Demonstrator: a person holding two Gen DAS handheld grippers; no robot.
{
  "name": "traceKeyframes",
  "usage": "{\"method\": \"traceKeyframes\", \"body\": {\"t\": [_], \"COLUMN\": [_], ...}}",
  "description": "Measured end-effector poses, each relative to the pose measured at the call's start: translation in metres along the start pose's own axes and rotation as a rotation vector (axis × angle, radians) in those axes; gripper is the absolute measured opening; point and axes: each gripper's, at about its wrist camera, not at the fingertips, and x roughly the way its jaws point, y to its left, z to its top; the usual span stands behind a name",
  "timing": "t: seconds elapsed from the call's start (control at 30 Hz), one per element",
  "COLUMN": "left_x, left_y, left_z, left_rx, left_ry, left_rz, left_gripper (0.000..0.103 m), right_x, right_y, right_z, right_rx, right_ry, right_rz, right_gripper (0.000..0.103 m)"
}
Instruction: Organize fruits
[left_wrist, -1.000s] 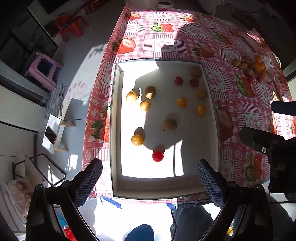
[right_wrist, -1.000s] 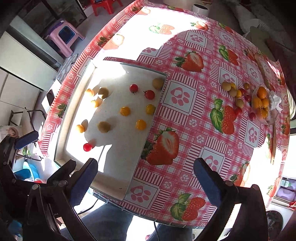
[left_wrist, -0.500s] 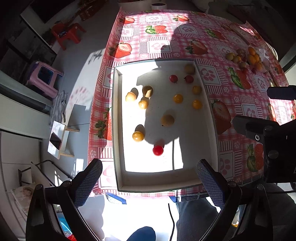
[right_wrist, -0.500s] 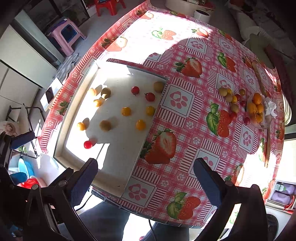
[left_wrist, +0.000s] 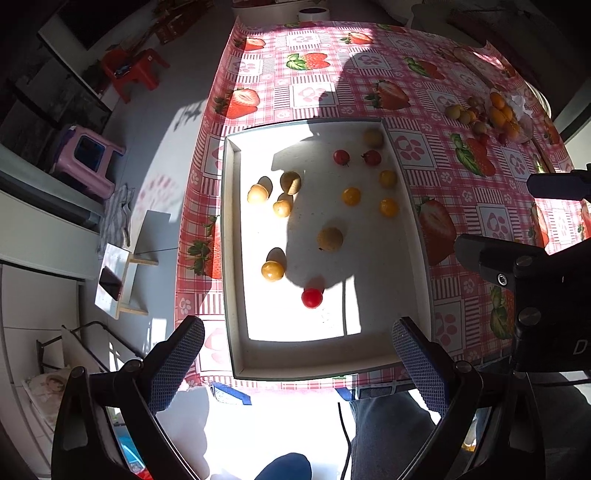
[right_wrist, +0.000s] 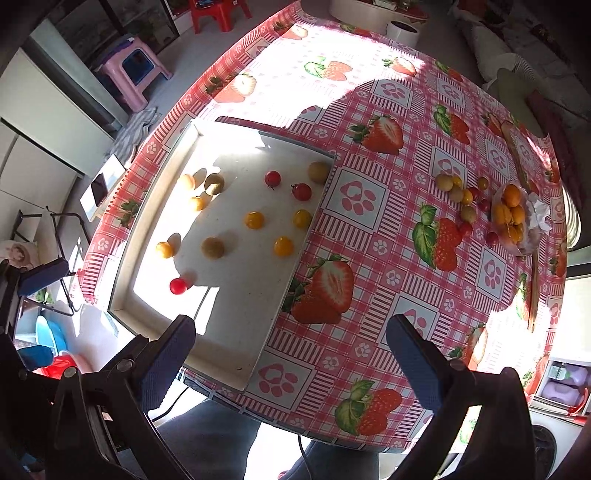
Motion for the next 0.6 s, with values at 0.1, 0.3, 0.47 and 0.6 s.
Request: {"method": "traceKeyframes", "body": {"t": [0.1, 0.3, 0.47, 0.6], "left_x": [-0.0001, -0.0002, 0.0012, 0.0028], "left_y": [-0.0004, -0.0011, -0.0034, -0.0021], "left_z": [-0.0001, -0.0017, -0.002, -0.001], "left_rx": [0.0, 0.0, 0.011, 0.01], "left_ry": [0.0, 0.003, 0.008, 0.016], "left_rz": [0.0, -0.002, -0.007, -0.015], "left_gripper": [0.102, 0.102, 0.102, 0.102], "right_x": [0.0002, 0.0007, 0.0014, 0.0019], "right_y": [0.0023, 0.0035, 0.0033, 0.0043], "right_z": [-0.0005, -0.0016, -0.0019, -0.003], "right_rx": [0.004, 0.009, 0.01, 0.014], "right_ry": [0.001, 0.002, 0.004, 0.004], "right_rz": [0.0, 0.001, 0.001, 0.001], "right_gripper": [0.103, 0.103, 0.103, 0.103]}}
